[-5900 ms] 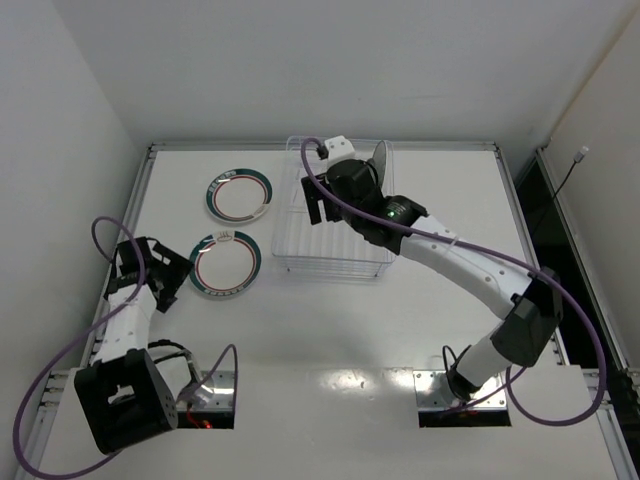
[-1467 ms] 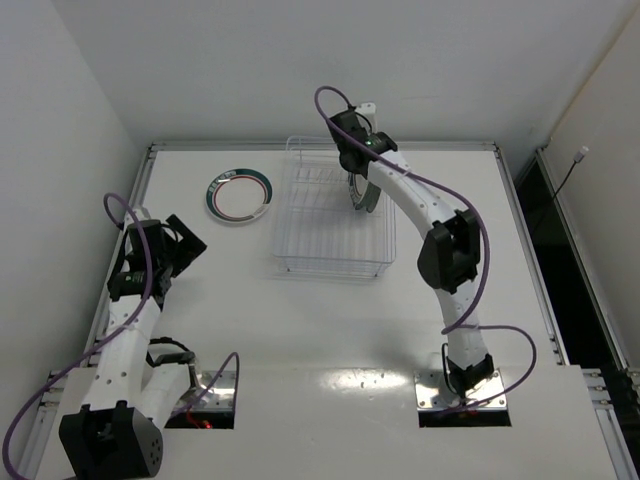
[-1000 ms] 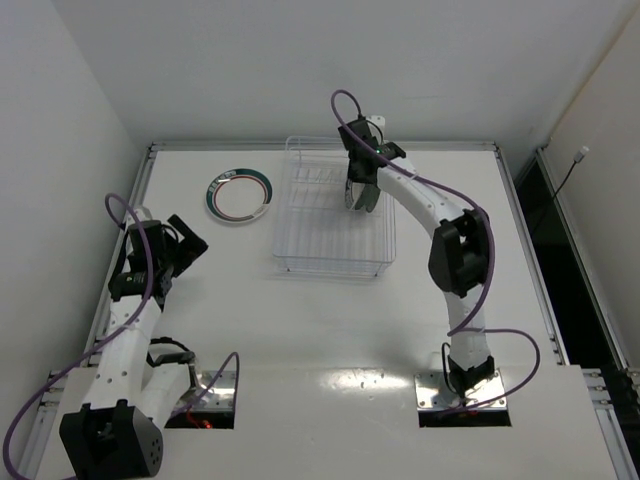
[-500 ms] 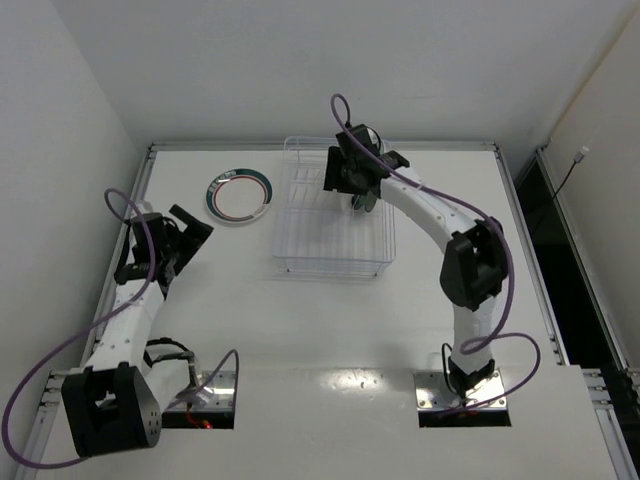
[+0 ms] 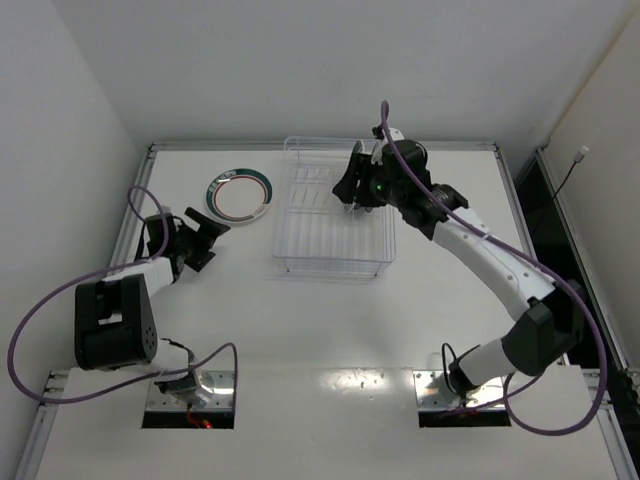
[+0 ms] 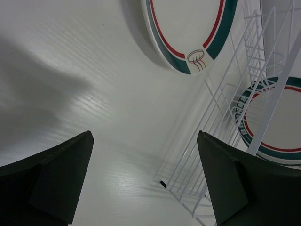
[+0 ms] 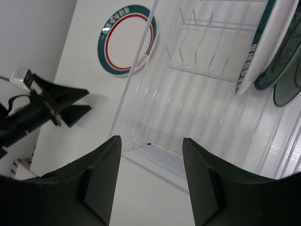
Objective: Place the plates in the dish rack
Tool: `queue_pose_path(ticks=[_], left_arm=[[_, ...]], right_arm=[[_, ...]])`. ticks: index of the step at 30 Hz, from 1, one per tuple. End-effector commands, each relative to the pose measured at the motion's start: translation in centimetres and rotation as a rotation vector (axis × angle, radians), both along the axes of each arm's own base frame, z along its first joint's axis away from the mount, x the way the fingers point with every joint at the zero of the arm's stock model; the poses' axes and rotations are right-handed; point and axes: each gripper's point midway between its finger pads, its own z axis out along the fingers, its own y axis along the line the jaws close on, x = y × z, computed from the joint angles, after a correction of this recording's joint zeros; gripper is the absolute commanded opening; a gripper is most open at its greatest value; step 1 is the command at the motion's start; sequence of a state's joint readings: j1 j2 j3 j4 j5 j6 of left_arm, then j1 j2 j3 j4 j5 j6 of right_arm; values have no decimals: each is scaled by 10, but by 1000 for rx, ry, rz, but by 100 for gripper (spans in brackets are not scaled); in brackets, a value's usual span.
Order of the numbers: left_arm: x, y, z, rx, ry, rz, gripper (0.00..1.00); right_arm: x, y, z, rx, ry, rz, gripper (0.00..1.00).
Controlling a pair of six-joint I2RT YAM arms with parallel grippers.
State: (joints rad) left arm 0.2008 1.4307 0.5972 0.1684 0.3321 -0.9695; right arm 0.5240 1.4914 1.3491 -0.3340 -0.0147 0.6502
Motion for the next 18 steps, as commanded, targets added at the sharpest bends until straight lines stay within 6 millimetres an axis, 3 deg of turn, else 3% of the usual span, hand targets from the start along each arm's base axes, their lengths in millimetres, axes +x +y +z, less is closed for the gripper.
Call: queue_pose_path(ticks=[1,2,5,10,13,14,18], left_arm=[[31,8,27,-14,-138,18,90],[35,9,20,-22,-137,23,89],[54,18,18,-23,-144,69,86],[85,30,-17,-44,-66,143,83],[107,28,-18,-67,-75,109,75],[109,27,-28,-76,-55,101,71],[111,28,-37,-54,-40,84,56]], right_arm=[[-14,3,19,49,-81,72,52],[-21,-1,29,52,-110,77,52],[-29,-11,30,45,-116,71,53],[-39,-27,41,7,-159,63,53],[-46,-37,28,-19,-137,50,54],[-52,-40,29,-19,-135,50,54],[-60,-49,41,1,-158,35,56]])
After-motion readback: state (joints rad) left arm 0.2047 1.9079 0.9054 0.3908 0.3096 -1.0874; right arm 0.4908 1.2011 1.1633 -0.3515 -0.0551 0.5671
